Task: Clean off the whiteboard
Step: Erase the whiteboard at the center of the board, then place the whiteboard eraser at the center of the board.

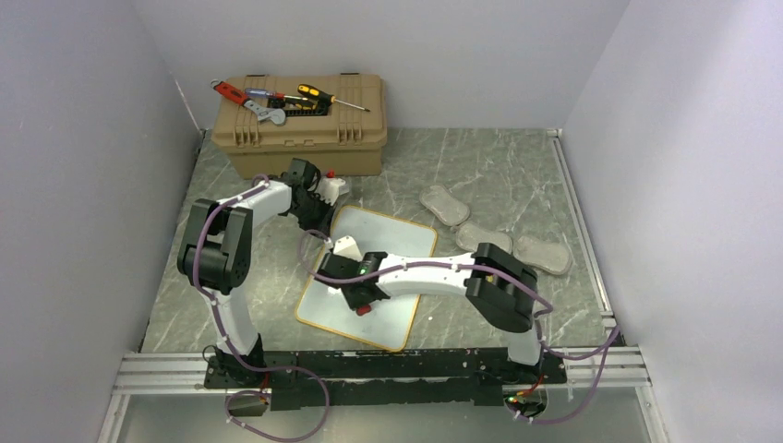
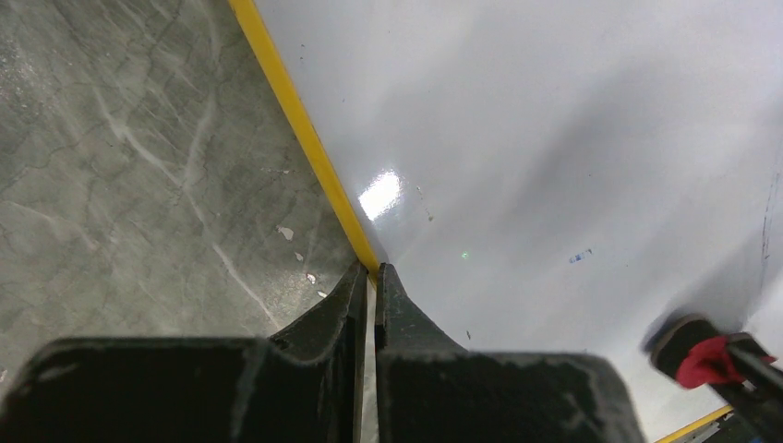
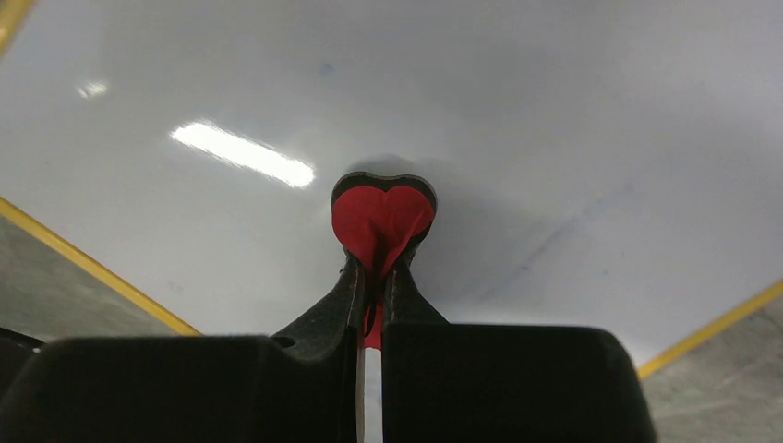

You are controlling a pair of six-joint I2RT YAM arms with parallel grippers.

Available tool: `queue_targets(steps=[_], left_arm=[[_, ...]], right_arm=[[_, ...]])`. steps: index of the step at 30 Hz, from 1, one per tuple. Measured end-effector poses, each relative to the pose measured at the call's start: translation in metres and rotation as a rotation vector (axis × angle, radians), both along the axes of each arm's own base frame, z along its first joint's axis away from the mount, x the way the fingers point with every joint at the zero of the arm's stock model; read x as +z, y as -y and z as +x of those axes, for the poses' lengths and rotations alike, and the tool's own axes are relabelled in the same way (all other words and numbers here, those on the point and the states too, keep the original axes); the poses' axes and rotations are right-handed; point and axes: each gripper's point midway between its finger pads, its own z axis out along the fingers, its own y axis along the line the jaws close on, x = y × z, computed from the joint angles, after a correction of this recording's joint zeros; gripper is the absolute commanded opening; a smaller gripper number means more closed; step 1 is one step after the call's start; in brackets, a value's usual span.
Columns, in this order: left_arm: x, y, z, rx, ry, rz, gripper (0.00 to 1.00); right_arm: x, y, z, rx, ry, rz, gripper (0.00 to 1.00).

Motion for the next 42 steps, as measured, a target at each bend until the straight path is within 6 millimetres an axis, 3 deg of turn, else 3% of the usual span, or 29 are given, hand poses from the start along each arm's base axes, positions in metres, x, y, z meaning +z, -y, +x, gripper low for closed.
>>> queue_targets(steps=[3,6,12,15,25,29,31,38,42], left_arm=[[0.000,0.000,0.000,0.000,-0.003,0.001,0.01],[0.000,0.000,0.000,0.000,-0.008,0.002,0.01],[0.000,0.000,0.000,-0.001,-0.013,0.001,0.01],[0.000,0.001,-0.001,-0.004,-0.017,0.000,0.01],[0.000,0.001,-0.001,-0.004,-0.017,0.000,0.00],[0.000,0.001,-0.001,-0.004,-0.017,0.000,0.01],[0.000,0.001,-0.001,-0.004,-0.017,0.000,0.00],[0.000,0.001,-0.001,-0.004,-0.017,0.000,0.00],[0.000,0.001,-0.001,-0.004,-0.017,0.000,0.01]], right_arm=[[0.001,-0.013,0.004,0.014,0.030,0.016,0.00],[0.000,-0.010,0.005,0.004,0.046,0.038,0.00],[-0.002,0.029,0.001,-0.077,0.065,0.102,0.00],[-0.002,0.039,0.001,-0.111,0.072,0.126,0.00],[-0.001,0.019,0.012,-0.077,0.081,0.056,0.00],[-0.002,0.023,0.017,-0.101,0.073,0.071,0.00],[-0.002,0.040,0.019,-0.137,0.075,0.095,0.00],[0.000,0.138,0.013,-0.292,0.051,0.027,0.00],[0.013,0.170,0.017,-0.382,0.034,0.018,0.00]])
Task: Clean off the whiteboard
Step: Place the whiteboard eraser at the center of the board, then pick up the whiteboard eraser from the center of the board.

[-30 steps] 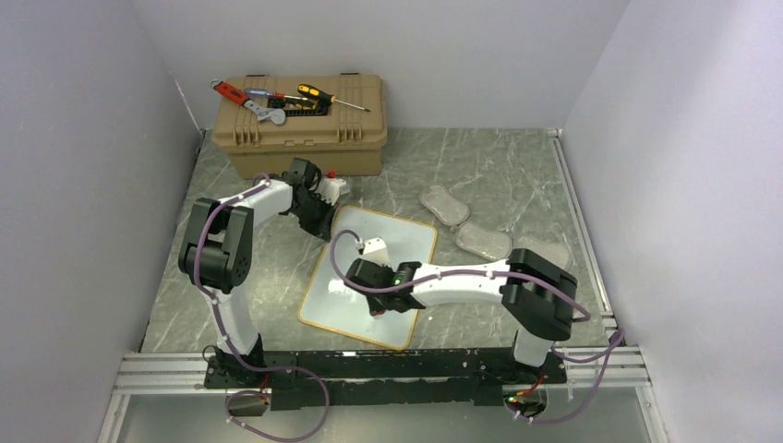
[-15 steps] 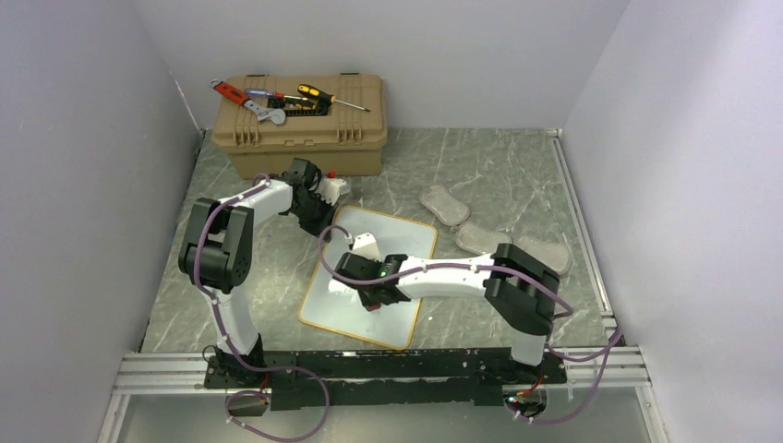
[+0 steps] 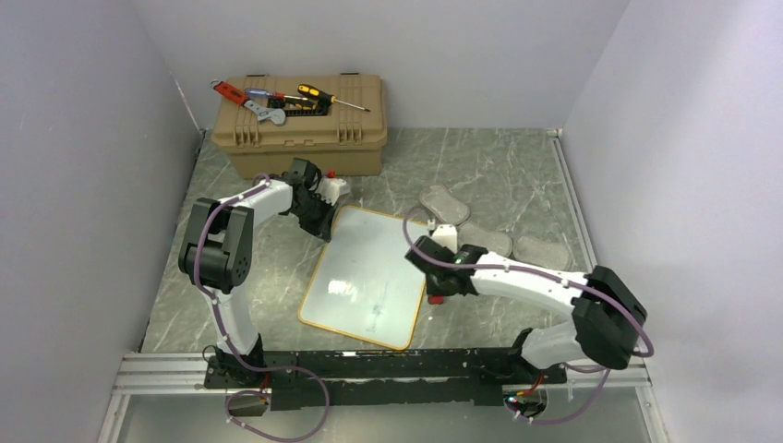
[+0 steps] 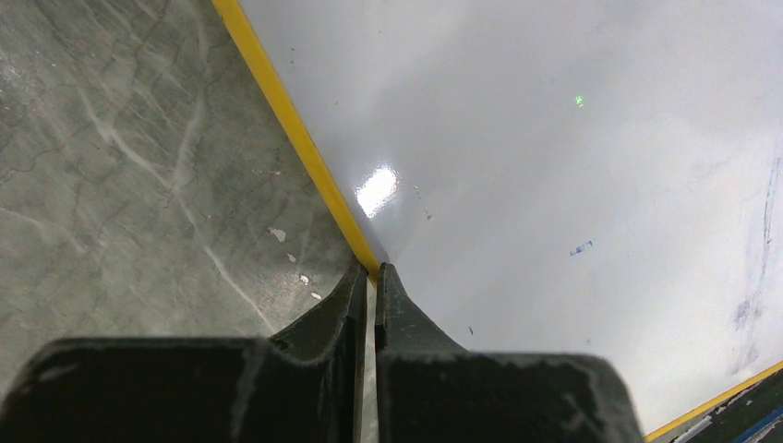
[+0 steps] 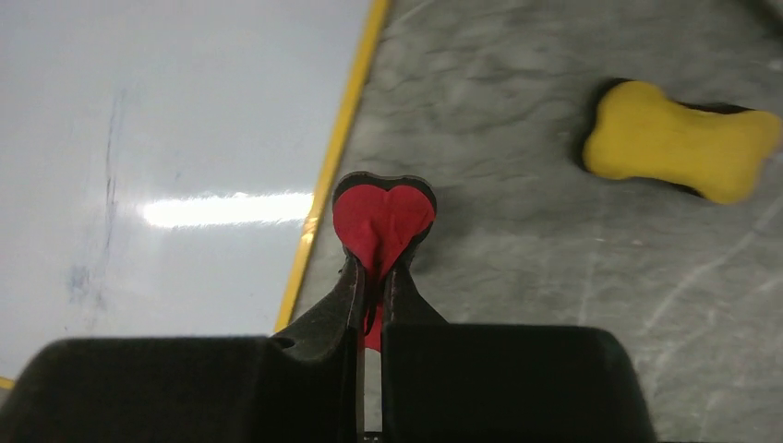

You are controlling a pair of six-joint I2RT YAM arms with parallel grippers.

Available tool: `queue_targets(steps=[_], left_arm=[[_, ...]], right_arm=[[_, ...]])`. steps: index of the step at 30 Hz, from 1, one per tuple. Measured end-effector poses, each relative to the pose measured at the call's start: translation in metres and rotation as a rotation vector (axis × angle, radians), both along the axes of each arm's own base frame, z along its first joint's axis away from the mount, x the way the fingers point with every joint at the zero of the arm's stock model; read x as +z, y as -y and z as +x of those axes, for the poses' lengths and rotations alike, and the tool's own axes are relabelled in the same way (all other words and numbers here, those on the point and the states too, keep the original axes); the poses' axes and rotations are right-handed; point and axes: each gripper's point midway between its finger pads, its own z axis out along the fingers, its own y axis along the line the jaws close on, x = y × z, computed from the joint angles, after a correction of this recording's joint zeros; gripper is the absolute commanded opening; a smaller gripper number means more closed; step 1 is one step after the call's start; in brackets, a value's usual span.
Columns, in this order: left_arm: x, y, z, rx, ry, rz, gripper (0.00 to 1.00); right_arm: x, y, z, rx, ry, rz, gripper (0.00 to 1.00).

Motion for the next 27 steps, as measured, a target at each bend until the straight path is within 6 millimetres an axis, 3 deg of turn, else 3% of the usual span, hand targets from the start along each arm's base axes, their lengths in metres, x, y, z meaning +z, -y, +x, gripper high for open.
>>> queue_targets(steps=[5,8,12,14,15,17,18,24,27], left_arm=[[0.001,0.000,-0.001,0.000,-0.002,0.000,0.13],[0.001,-0.001,-0.001,-0.002,-0.001,0.001,0.26],[0.002,-0.005,-0.014,-0.010,-0.046,0.017,0.38],[0.002,-0.006,-0.018,-0.013,-0.061,0.024,0.40],[0.003,-0.007,-0.020,-0.012,-0.069,0.027,0.41],[0.003,-0.008,-0.023,-0.011,-0.081,0.032,0.42],[0.003,-0.008,-0.025,-0.011,-0.085,0.034,0.43],[0.003,-0.010,-0.028,-0.010,-0.097,0.042,0.42],[0.003,-0.010,-0.028,-0.010,-0.098,0.042,0.42]], right_arm=[[0.009,0.033,0.015,-0.145,-0.026,0.016,0.01],[0.001,0.047,0.015,-0.195,-0.064,0.007,0.21],[-0.005,0.053,0.006,-0.204,-0.117,-0.008,0.38],[-0.004,0.054,0.004,-0.197,-0.132,-0.010,0.54],[-0.001,0.054,0.005,-0.192,-0.133,-0.012,0.72],[0.010,0.053,0.014,-0.186,-0.107,-0.014,0.94],[0.018,0.051,0.023,-0.181,-0.077,-0.016,0.99],[0.074,0.049,0.083,-0.212,0.075,0.029,1.00],[0.086,0.055,0.115,-0.249,0.107,0.037,0.99]])
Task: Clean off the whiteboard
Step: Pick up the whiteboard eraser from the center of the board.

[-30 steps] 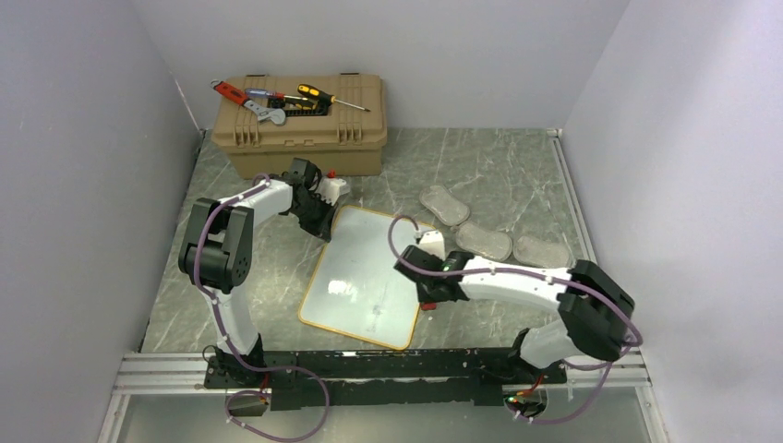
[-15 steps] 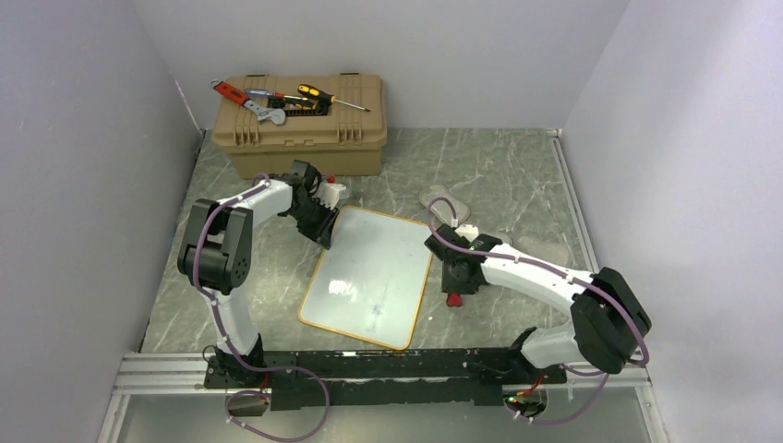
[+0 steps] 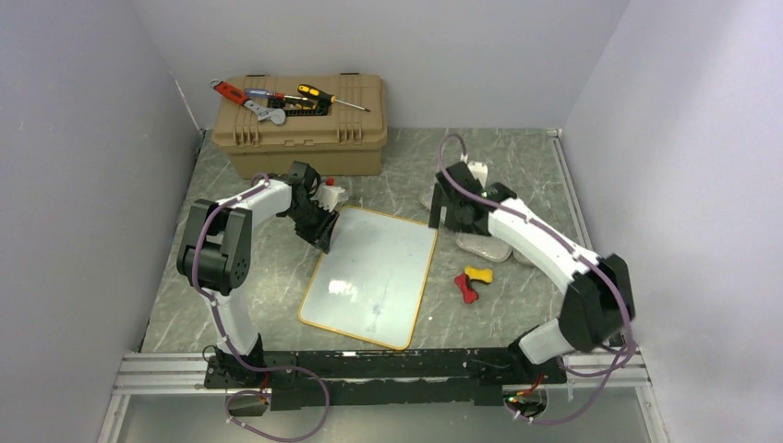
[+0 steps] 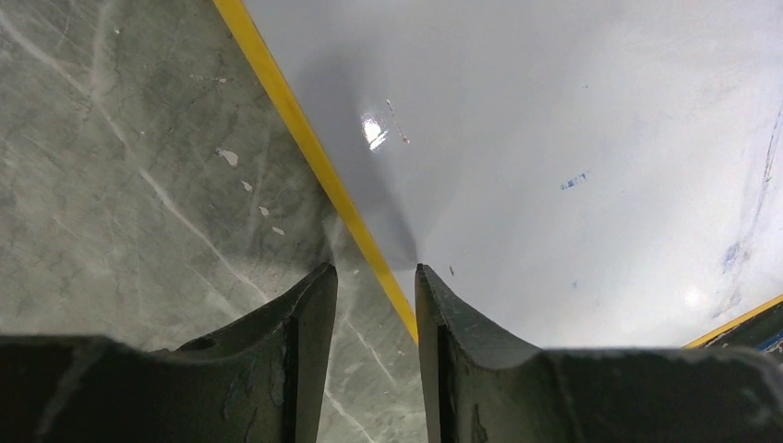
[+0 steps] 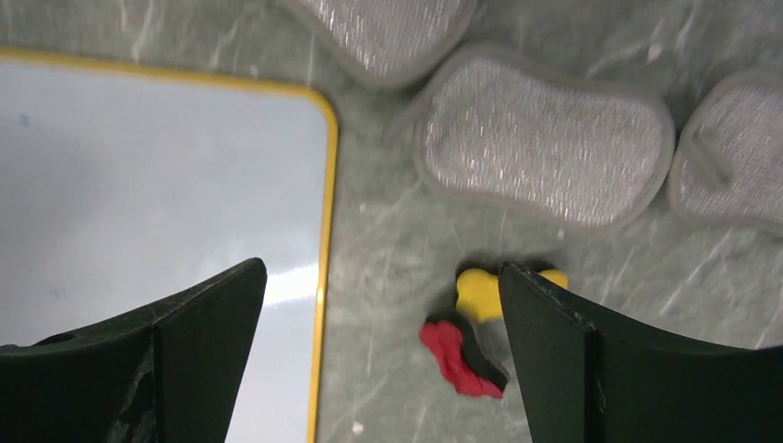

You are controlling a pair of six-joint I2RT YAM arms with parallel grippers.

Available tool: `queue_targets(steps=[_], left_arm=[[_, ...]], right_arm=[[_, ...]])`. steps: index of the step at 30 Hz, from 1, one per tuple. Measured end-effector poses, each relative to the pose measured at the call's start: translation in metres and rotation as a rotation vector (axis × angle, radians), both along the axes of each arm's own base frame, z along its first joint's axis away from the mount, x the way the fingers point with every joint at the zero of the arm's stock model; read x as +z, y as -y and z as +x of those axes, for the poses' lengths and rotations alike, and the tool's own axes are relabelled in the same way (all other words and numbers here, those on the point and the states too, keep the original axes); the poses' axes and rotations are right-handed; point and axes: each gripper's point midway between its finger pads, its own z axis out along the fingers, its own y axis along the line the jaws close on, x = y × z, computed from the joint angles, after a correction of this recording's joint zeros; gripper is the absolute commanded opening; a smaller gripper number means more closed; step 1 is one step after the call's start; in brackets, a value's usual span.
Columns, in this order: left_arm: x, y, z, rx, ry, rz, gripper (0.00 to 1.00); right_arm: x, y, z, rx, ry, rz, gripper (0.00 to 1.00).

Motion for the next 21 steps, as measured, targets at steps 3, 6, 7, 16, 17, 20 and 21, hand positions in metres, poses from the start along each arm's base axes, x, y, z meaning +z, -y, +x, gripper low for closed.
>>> queue_targets(steps=[3,6,7,16,17,20,21], left_arm=[[0.000,0.000,0.000,0.000,0.000,0.000,0.42],[0.000,0.000,0.000,0.000,-0.001,0.001,0.42],[0.000,0.000,0.000,0.000,-0.001,0.001,0.42],[0.000,-0.001,0.000,0.003,-0.001,0.001,0.47],[0.000,-0.001,0.000,0.003,-0.001,0.000,0.48],[0.001,-0.001,0.000,0.003,0.001,0.000,0.49],[0.001,-0.001,0.000,0.003,0.002,0.000,0.49]], right_arm=[[0.001,0.002,0.036,-0.020,-0.001,-0.027,0.92],[-0.005,-0.008,0.084,-0.020,-0.005,-0.066,0.90],[-0.009,-0.013,0.100,-0.016,-0.005,-0.077,0.90],[-0.046,-0.051,0.200,-0.002,-0.003,-0.096,0.75],[-0.050,-0.049,0.202,-0.006,-0.011,-0.097,0.69],[-0.056,-0.040,0.201,-0.023,-0.043,-0.093,0.57],[-0.057,-0.039,0.201,-0.027,-0.049,-0.089,0.56]])
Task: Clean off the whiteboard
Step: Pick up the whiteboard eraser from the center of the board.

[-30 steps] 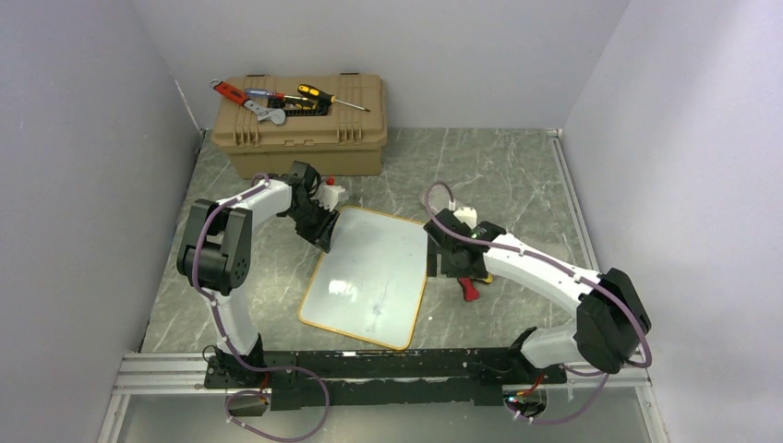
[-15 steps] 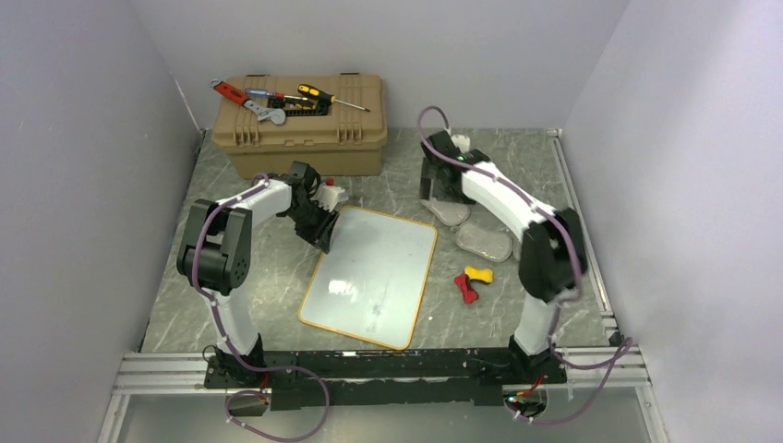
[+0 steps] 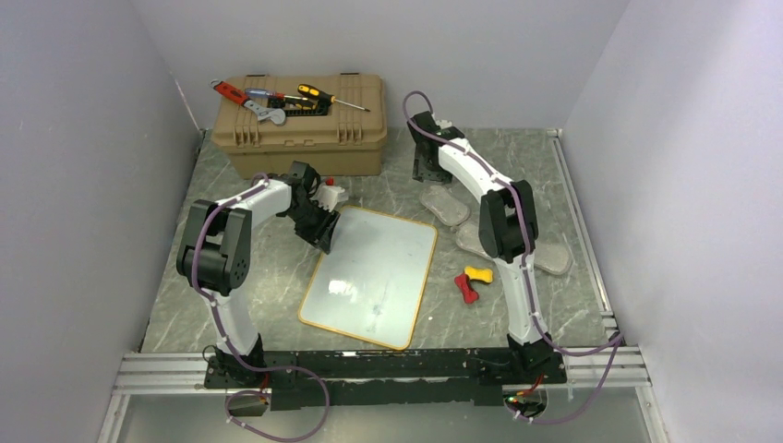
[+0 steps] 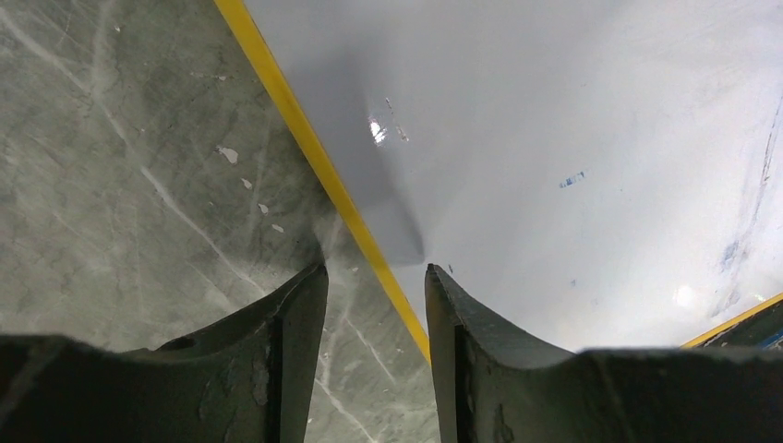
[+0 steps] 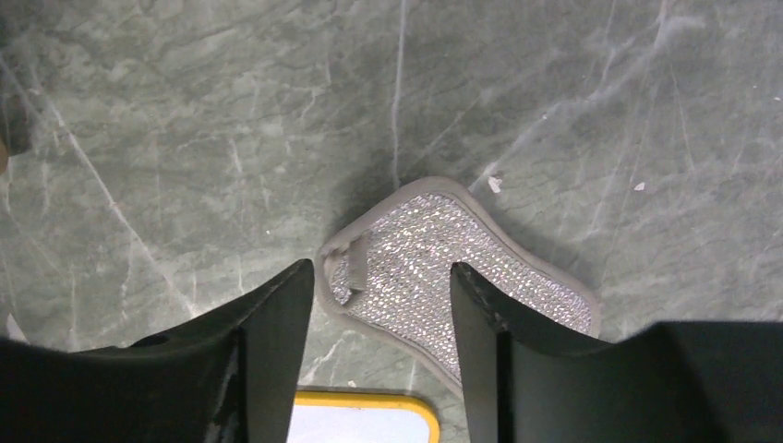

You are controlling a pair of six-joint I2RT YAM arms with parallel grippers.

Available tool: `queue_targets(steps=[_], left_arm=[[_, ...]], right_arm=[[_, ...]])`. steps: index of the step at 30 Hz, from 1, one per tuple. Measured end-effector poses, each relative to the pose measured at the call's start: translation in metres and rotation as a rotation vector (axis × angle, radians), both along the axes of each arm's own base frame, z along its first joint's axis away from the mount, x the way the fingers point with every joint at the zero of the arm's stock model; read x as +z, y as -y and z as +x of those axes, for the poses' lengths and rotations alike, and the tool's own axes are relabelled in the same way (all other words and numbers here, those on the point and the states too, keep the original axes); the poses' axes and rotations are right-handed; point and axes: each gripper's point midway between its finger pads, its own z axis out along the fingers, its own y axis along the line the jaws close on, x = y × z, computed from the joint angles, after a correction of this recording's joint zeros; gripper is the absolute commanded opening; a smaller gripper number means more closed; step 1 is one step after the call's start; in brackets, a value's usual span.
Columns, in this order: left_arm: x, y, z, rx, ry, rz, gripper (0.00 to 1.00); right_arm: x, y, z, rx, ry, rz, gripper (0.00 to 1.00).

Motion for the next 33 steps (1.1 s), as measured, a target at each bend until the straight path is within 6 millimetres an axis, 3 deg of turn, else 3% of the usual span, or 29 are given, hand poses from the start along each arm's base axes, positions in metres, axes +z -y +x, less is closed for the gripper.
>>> queue_targets(steps=[9,12,20,25,33], left_arm=[[0.001,-0.001,0.001,0.003,0.004,0.005,0.51],[0.002,-0.004,0.001,0.002,0.011,0.017,0.58],[0.030,-0.011,0.000,-0.003,0.074,0.029,0.59],[0.034,-0.012,0.000,-0.003,0.082,0.028,0.60],[0.033,-0.012,0.000,-0.002,0.080,0.029,0.61]], right_arm=[[-0.022,0.002,-0.012,-0.007,-0.073,0.043,0.50],[-0.026,-0.004,-0.014,-0.003,-0.087,0.075,0.47],[-0.038,-0.012,-0.015,-0.009,-0.098,0.128,0.49],[-0.037,-0.014,-0.015,-0.011,-0.098,0.145,0.59],[-0.036,-0.019,-0.010,-0.018,-0.079,0.170,0.51]])
